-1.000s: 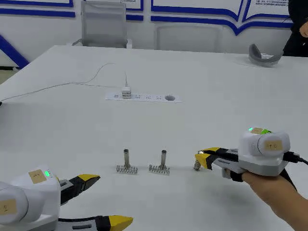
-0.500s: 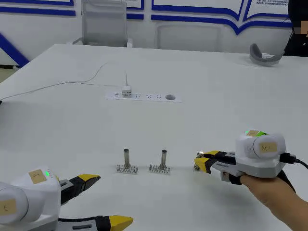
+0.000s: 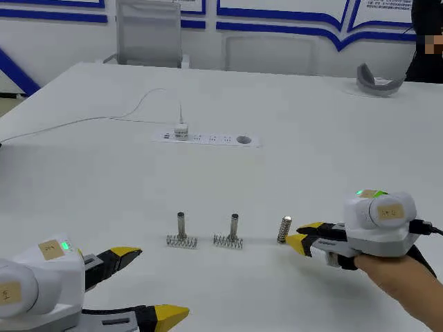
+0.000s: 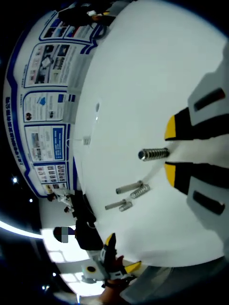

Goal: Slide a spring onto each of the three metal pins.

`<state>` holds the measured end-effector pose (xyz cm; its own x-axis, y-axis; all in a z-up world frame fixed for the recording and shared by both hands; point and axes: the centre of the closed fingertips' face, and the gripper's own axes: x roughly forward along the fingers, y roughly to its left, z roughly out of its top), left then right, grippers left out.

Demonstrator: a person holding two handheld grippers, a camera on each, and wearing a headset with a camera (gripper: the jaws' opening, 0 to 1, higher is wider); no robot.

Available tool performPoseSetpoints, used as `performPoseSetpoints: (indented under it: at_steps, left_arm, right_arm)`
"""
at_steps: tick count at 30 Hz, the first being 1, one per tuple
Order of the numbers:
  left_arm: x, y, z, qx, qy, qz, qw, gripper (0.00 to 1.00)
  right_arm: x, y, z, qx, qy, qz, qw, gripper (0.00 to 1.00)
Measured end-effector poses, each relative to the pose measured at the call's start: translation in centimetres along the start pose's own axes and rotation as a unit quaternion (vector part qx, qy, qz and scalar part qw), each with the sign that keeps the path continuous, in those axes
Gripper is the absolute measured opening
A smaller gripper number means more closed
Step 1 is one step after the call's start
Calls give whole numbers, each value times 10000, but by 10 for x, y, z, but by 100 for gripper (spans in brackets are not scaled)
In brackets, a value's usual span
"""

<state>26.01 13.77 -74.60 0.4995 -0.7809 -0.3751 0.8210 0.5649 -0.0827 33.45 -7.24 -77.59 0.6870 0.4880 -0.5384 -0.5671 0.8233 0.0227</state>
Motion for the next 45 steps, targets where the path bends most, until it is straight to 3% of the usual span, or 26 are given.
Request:
performPoseSetpoints:
  at_steps: [11,19,34,45]
  left_arm:
    - [1,0,2,16,-28,-31,10000,75]
    - [2,-1,2,39,-33,-58,10000,75]
    - [1,-1,1,31,-17,-33,10000,75]
    - [2,-3,-1,14,17,-50,10000,75]
  right_arm:
    - [-8,33,-2,-265,237,433,9984,20]
    - [-1,57,6,-530,234,700,9959,20]
    - [23,74,20,-766,208,915,9926,20]
    - [45,77,28,-848,235,980,9913,20]
